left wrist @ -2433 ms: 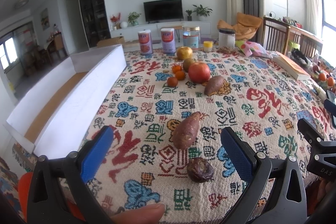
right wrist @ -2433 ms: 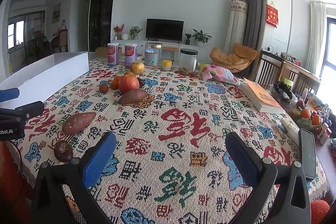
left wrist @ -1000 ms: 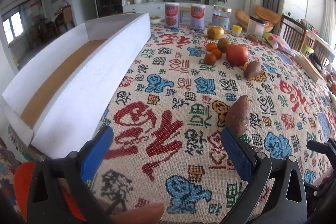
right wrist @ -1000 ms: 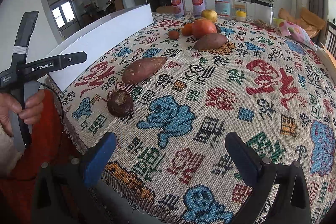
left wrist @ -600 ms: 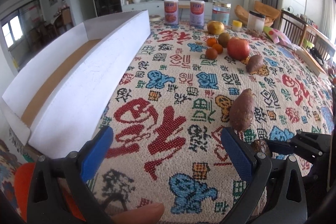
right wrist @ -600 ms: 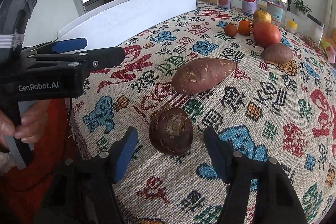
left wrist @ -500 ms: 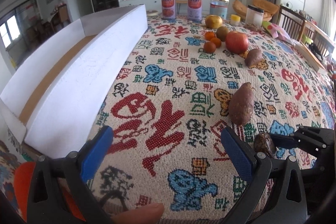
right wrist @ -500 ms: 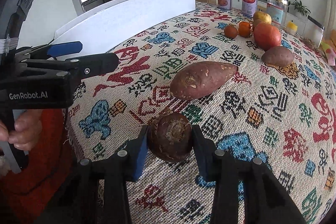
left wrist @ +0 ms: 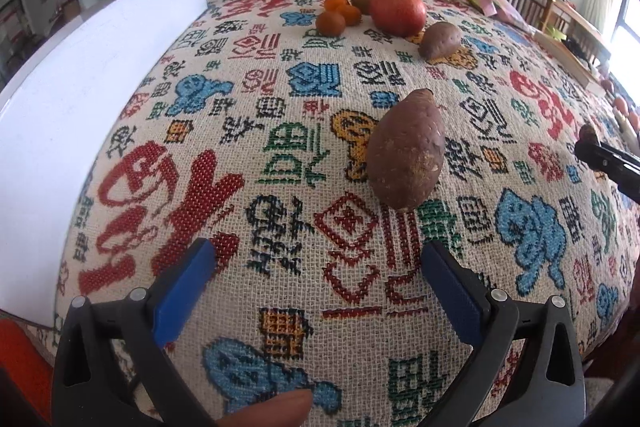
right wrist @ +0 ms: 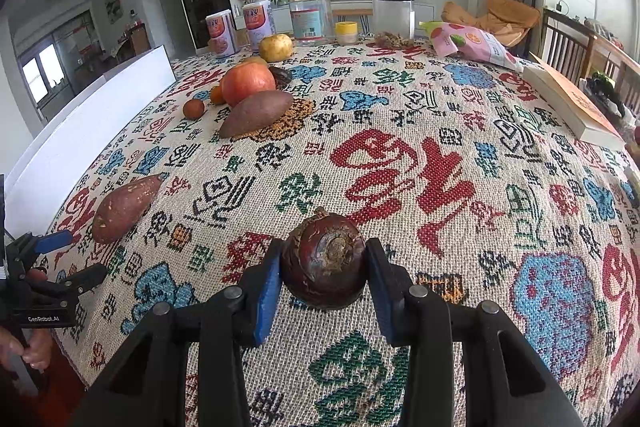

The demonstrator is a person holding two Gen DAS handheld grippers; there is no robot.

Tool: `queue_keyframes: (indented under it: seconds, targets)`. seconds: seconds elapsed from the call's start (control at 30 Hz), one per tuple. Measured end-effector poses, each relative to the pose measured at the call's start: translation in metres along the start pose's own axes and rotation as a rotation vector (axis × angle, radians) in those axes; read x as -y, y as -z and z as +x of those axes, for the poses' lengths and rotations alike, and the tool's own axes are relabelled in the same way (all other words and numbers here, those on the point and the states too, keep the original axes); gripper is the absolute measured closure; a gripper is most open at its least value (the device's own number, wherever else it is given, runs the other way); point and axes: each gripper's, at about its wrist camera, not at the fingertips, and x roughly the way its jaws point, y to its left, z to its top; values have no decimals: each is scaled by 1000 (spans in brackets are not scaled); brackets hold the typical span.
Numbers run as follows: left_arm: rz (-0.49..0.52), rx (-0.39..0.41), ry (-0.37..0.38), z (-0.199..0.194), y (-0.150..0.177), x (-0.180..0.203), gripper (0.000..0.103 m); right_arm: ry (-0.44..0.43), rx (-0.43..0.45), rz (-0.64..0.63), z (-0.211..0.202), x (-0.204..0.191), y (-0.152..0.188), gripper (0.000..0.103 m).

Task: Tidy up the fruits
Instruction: 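Reach the right tool to the dark round fruit and close on it, then grasp the sweet potato with the left tool while the right tool holds the dark fruit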

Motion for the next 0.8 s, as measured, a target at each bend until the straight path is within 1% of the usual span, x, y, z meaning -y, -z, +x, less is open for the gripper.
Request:
queue_keyframes:
  seconds: [0.2, 0.23, 0.3, 0.33, 0.4, 0.47, 0.53, 0.6, 0.67, 0.73, 0.77, 0.8]
  targets:
    - [-13, 4, -19, 1, 0, 2, 0, -7, -59, -13, 12, -5, 9, 62]
    - [-9, -9, -19, 1, -1, 1, 0, -9, -61, -14, 12, -7, 9, 62]
    - [0, -75, -6, 1, -8, 1, 2, -13, -59, -19, 12, -10, 10, 62]
    - [10, -95, 28, -2, -13, 1, 2, -22, -59, -12, 12, -9, 10, 62]
    - [46, -61, 122, -15, -25, 1, 2, -32, -61, 1, 12, -8, 10, 62]
    - [117, -44, 172, -27, -38, 7, 2, -39, -63, 12, 10, -7, 9, 62]
    - [183, -79, 205, -26, -49, 15, 1, -50, -65, 28, 10, -5, 9, 62]
    - [219, -105, 231, -19, -57, 21, 1, -61, -66, 39, 10, -5, 8, 62]
    - [265, -135, 210, -5, -62, 29, 2, -68, -67, 43, 10, -5, 8, 62]
    - [294, -148, 190, 7, -66, 37, 5, -68, -66, 40, 9, -6, 9, 62]
    - [303, -155, 192, 13, -68, 40, 13, -68, -64, 41, 8, -5, 9, 62]
    - [310, -171, 198, 19, -70, 43, 27, -68, -63, 43, 7, -5, 10, 62]
